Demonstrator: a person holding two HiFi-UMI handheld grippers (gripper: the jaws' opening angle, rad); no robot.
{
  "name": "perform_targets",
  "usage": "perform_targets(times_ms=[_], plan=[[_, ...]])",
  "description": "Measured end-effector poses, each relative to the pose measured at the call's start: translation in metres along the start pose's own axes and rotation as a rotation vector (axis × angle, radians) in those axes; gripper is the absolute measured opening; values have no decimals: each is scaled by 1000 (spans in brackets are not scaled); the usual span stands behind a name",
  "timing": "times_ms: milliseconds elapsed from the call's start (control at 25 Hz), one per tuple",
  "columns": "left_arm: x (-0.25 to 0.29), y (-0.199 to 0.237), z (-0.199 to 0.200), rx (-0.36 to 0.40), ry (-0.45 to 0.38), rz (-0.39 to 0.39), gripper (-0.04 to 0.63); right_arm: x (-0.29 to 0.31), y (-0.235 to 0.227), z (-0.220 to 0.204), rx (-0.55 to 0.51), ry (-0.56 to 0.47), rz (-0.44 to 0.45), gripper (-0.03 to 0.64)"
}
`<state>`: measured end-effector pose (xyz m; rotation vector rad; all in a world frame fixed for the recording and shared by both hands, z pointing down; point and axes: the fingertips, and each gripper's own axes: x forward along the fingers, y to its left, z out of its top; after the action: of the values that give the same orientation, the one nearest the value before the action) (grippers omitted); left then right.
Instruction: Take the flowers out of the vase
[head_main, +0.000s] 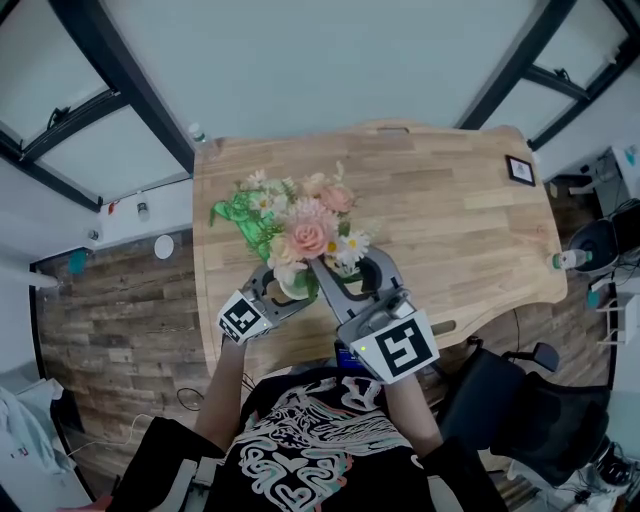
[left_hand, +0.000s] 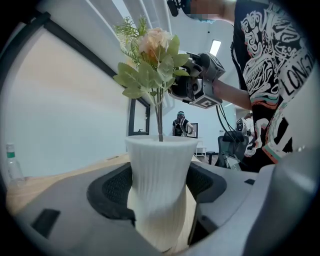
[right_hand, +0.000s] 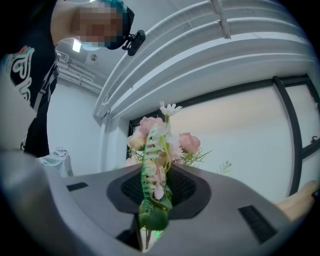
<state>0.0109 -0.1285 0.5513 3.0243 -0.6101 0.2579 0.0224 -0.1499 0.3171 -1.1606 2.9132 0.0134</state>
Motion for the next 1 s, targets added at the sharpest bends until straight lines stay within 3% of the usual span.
perform_targets(times_ms=[400,640,1000], plan=[[-4,7,11,32,2,1,333,-1,6,14,-11,-19,11,94],[-7,-6,15,54,26,-36,334,-5,14,20,-15,-24,26,94],[-21,-9,27,50,6,-12,345,-6,17,24,-16,-32,40,94]])
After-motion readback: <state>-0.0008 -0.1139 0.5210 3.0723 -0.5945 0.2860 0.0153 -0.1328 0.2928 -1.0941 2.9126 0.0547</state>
